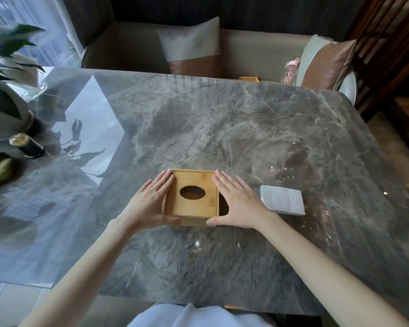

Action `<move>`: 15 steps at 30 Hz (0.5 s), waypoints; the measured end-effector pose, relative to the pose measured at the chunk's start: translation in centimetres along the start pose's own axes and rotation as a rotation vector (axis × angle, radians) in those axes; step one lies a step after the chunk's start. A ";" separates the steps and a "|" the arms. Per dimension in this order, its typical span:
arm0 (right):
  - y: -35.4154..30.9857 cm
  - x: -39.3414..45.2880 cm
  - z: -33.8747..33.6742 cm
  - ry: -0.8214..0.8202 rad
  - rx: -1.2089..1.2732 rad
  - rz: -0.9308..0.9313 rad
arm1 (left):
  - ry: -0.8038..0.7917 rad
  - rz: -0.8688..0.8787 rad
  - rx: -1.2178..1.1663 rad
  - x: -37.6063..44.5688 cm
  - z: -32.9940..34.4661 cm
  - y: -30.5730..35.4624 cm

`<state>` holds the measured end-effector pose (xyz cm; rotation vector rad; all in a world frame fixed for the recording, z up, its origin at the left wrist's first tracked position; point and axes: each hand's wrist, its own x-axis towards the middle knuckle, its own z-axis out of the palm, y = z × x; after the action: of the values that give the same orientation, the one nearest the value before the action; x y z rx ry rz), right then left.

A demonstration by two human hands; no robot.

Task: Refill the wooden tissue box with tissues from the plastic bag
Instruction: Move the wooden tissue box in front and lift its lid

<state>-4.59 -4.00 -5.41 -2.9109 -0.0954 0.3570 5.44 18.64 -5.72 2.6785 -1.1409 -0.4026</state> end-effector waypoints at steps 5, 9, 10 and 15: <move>0.3 0.1 -0.1 0.079 -0.005 -0.047 | 0.080 0.053 -0.009 0.3 -0.1 -0.7; 0.5 0.2 0.0 0.143 0.026 -0.075 | 0.104 0.102 -0.032 0.2 -0.4 -0.9; 0.5 0.3 -0.1 0.147 0.053 -0.076 | 0.101 0.099 -0.079 0.3 -0.5 -1.0; 0.8 1.3 -1.7 0.154 0.298 -0.050 | 0.056 -0.043 -0.547 1.2 -2.2 -0.8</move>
<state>-2.88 -5.01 -4.25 -2.6239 -0.0826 0.1241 7.46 18.51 -4.06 2.2201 -0.8107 -0.5501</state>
